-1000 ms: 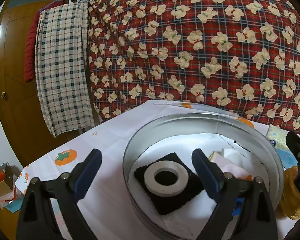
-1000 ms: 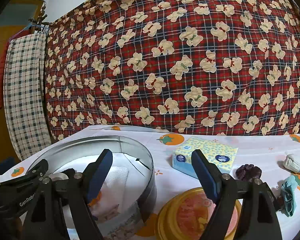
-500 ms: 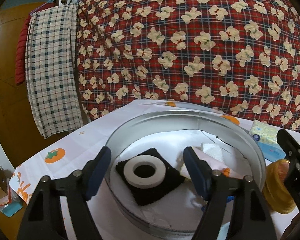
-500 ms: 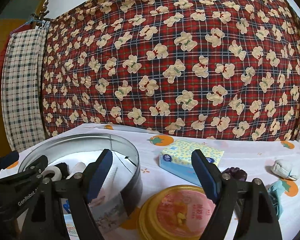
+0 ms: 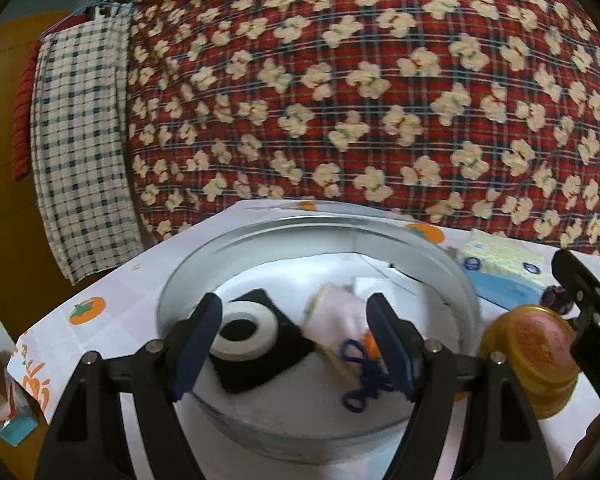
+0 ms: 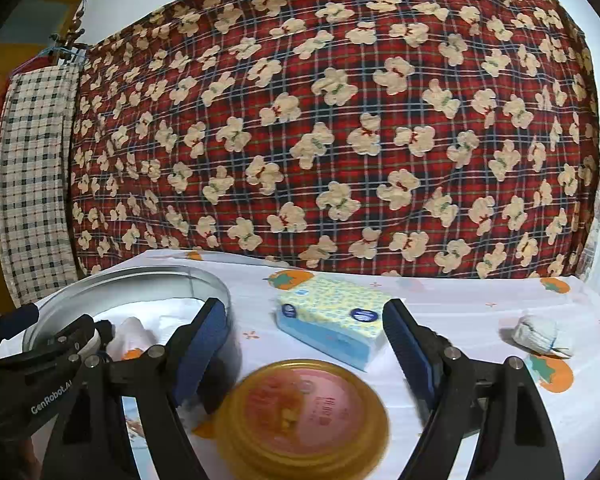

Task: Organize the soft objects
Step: 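Move both grippers from the tin back to the light blue cloth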

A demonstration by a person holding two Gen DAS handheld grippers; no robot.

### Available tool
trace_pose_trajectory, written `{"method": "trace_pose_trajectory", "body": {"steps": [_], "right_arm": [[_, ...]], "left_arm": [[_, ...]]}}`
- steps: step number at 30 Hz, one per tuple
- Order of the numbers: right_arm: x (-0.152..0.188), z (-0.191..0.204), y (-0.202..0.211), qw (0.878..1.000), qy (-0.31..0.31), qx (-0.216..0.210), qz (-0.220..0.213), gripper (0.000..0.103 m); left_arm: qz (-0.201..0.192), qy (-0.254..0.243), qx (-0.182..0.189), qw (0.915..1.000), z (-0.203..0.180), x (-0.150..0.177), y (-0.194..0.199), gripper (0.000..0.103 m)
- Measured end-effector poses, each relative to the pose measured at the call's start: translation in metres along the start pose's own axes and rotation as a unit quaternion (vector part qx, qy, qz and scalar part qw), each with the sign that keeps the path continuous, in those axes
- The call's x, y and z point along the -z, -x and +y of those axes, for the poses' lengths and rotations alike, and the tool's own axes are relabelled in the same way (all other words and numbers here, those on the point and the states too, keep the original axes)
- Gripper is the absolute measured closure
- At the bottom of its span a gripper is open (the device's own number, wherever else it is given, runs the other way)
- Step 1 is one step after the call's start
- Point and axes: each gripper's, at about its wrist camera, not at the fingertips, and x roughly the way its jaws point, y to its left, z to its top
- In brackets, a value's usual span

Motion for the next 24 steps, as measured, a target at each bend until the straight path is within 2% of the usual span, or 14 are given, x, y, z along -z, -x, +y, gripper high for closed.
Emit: {"method": "trace_pose_trajectory", "body": {"steps": [9,17,24], "right_arm": [[0.002,-0.035,0.009,1.0,-0.004,0.027,-0.004,0.02],[0.003,-0.078,0.015,0.998,-0.018,0.055,0.0,0.02],[0.004,-0.107,0.021,0.997,-0.022,0.078,-0.001,0.02]], "left_arm": [[0.002,-0.02,0.046,0.9987,-0.034,0.004,0.011,0.027],[0.006,-0.036,0.065,0.9972,-0.057,0.006,0.017,0.027],[0.016,-0.031,0.09,0.9954,-0.073,0.008,0.019,0.027]]}}
